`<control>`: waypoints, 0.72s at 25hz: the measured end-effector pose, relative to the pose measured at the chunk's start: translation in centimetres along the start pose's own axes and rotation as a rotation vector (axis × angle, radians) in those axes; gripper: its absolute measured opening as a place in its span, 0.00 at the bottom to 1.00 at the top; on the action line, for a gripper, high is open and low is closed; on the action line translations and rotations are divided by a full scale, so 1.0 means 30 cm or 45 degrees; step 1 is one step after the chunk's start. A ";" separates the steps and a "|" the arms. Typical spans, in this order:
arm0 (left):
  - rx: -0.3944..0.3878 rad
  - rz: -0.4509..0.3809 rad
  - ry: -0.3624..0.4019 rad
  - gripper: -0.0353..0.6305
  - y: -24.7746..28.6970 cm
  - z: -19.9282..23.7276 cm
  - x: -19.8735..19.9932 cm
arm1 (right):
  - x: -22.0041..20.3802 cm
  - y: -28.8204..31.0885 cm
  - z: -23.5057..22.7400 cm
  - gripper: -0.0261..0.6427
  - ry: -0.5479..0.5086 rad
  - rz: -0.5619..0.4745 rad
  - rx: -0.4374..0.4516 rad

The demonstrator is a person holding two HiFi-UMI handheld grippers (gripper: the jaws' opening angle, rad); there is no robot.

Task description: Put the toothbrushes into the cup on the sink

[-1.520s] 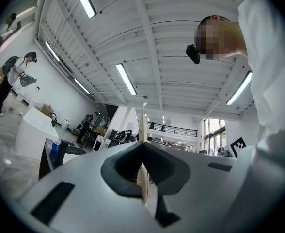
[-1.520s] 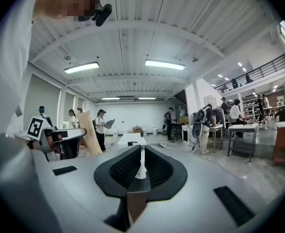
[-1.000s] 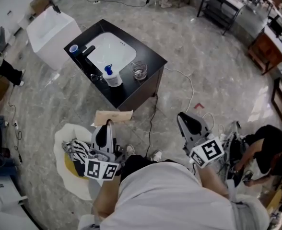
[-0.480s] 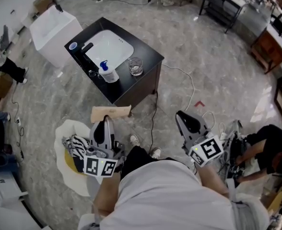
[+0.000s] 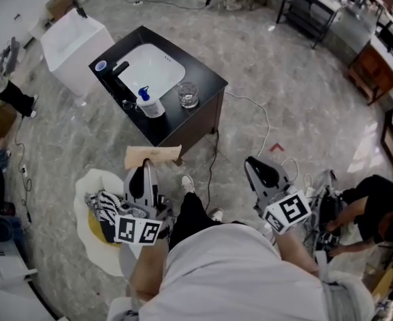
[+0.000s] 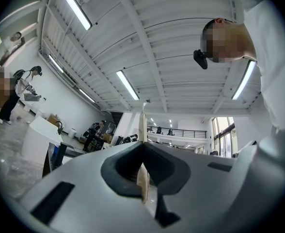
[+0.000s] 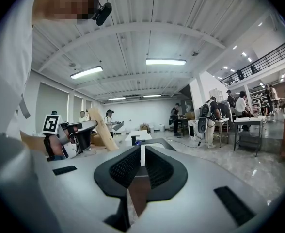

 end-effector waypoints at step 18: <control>0.009 0.055 -0.052 0.06 0.187 0.188 -0.070 | 0.015 0.237 -0.073 0.11 0.013 0.075 -0.004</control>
Point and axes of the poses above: the fingertips, and each gripper's own axes: y forward along the fingers, z to its left, x out of its top, the point moved 9 cm from there along -y, backward along the fingers, and after that the axes turned 2 degrees about x, right-handed, at the moved point
